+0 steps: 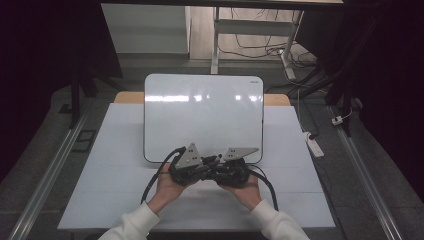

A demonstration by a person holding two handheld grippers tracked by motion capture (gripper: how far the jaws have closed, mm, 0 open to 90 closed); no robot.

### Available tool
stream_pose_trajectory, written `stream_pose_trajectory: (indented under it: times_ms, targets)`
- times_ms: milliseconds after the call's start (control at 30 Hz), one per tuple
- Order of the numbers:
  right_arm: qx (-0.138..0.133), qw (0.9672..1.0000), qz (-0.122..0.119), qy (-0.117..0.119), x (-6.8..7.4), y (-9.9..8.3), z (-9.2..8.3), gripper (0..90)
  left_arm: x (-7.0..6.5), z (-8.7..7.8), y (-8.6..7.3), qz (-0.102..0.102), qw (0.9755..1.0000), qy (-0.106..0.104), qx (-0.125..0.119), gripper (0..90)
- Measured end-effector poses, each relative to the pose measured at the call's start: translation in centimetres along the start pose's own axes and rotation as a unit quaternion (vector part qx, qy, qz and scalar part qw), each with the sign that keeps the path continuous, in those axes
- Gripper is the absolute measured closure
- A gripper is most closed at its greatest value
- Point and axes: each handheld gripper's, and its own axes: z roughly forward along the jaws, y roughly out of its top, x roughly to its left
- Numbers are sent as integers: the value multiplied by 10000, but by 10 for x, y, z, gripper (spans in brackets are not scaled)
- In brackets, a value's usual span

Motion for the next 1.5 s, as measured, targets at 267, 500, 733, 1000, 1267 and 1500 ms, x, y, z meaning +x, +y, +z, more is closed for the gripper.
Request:
stream_pose_trajectory:
  times_ms: [267, 500, 733, 1000, 1267, 1500]
  targets:
    - [-410, 9989, -102, -213, -1, 5, -14, 515, 17, -18, -3, -194, 9993, 292, -107, 816]
    - [-739, 9931, -381, -824, -13, -1, -50, 443, 36, -40, -9, -481, 9976, 483, -91, 815]
    - [-715, 9840, -397, -1585, -32, -31, -90, 433, 49, -61, -13, -626, 9959, 655, -68, 815]
    - [-765, 9769, -200, -1984, -39, -58, -124, 429, 63, -85, -16, -818, 9920, 949, -121, 815]
    - [-667, 9704, -130, -2317, -42, -75, -140, 423, 81, -105, -24, -1070, 9858, 1294, -36, 814]
    - [-549, 9693, -140, -2391, -44, -79, -140, 414, 103, -104, -33, -1371, 9796, 1456, 204, 814]
